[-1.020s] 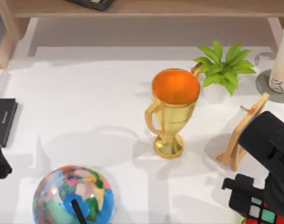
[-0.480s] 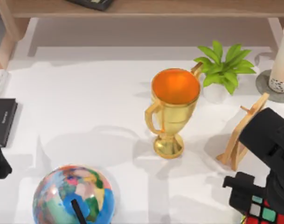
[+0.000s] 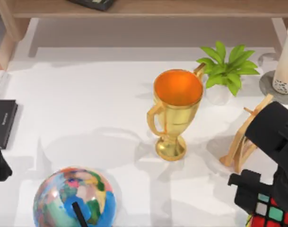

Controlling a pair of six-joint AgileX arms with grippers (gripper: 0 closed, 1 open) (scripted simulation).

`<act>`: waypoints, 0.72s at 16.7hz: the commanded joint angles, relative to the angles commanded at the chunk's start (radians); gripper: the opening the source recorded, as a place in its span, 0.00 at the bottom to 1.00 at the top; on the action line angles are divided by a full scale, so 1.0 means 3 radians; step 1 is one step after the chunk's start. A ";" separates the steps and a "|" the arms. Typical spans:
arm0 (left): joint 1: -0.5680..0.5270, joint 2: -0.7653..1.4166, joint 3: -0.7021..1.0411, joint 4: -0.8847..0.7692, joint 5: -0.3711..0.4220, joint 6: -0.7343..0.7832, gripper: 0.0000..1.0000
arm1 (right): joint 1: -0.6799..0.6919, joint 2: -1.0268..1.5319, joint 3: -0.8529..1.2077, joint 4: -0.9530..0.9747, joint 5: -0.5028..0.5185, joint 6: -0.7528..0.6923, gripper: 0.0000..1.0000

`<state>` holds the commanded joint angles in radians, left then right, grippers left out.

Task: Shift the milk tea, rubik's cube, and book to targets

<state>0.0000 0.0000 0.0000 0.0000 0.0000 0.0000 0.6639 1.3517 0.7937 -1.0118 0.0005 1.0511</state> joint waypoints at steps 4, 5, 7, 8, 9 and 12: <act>0.0000 0.0000 0.0000 0.0000 0.0000 0.0000 1.00 | -0.0003 -0.0030 0.0042 -0.0065 0.0000 -0.0004 0.00; 0.0000 0.0000 0.0000 0.0000 0.0000 0.0000 1.00 | -0.0003 -0.0030 0.0042 -0.0065 0.0000 -0.0004 0.00; 0.0000 0.0000 0.0000 0.0000 0.0000 0.0000 1.00 | -0.0002 -0.0014 0.0031 -0.0054 0.0000 0.0002 0.00; 0.0000 0.0000 0.0000 0.0000 0.0000 0.0000 1.00 | -0.0031 -0.0026 0.0042 -0.0038 0.0028 -0.0011 0.00; 0.0000 0.0000 0.0000 0.0000 0.0000 0.0000 1.00 | -0.0091 -0.0051 0.0079 -0.0042 0.0084 -0.0052 0.00; 0.0000 0.0000 0.0000 0.0000 0.0000 0.0000 1.00 | -0.0398 -0.0208 0.0336 -0.0145 0.0347 -0.0353 0.00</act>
<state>0.0000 0.0000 0.0000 0.0000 0.0000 0.0000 0.5446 1.2892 0.8945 -1.0554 0.1044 0.9451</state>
